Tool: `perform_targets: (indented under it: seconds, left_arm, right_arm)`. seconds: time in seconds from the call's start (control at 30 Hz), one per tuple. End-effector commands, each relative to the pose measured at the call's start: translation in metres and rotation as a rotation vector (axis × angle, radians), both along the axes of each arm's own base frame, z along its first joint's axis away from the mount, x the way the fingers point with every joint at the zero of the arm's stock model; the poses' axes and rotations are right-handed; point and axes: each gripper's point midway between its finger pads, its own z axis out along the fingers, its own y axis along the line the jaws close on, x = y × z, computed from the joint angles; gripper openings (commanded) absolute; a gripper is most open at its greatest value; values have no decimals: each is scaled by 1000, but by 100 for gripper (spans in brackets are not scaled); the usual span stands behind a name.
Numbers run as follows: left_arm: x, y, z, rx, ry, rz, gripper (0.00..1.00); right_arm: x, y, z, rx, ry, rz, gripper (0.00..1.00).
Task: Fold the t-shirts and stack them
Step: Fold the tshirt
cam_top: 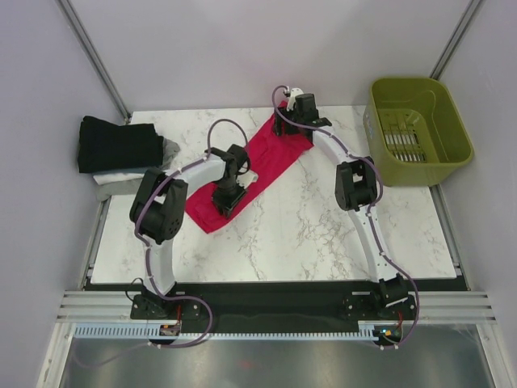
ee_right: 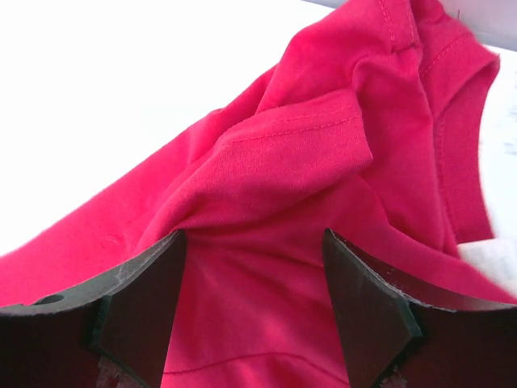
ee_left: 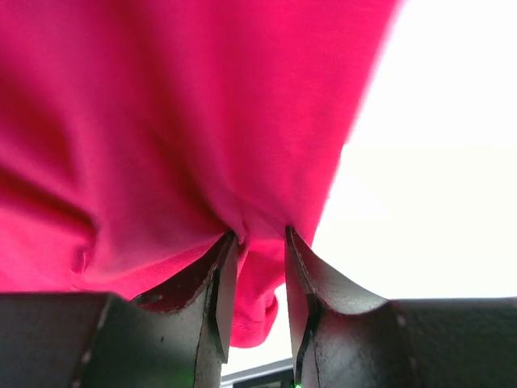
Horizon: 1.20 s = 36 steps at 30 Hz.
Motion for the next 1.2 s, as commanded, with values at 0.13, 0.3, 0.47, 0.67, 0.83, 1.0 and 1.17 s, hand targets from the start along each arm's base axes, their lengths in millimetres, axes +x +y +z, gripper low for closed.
perform_targets:
  seconds: [0.13, 0.3, 0.47, 0.67, 0.83, 1.0, 1.17]
  left_arm:
    - [-50, -33, 10, 24, 36, -227, 36]
    - [-77, -38, 8, 39, 63, -293, 36]
    - [-99, -44, 9, 30, 76, -326, 36]
    - [-48, -66, 63, -2, -178, -352, 34]
    - [-18, -81, 97, -48, -300, -357, 36]
    - [14, -64, 93, -36, -322, -306, 36]
    - [39, -33, 79, -42, -267, -189, 36]
  right_arm:
    - [16, 33, 34, 156, -100, 13, 77]
    - [22, 38, 46, 193, -149, 24, 78]
    - [26, 38, 60, 178, -210, 54, 78]
    - [20, 17, 132, 198, -273, 25, 79]
    - [2, -11, 175, 259, -236, -33, 79]
    - [-26, -34, 130, 374, 26, -89, 78]
    - [-55, -55, 68, 431, 248, -152, 76]
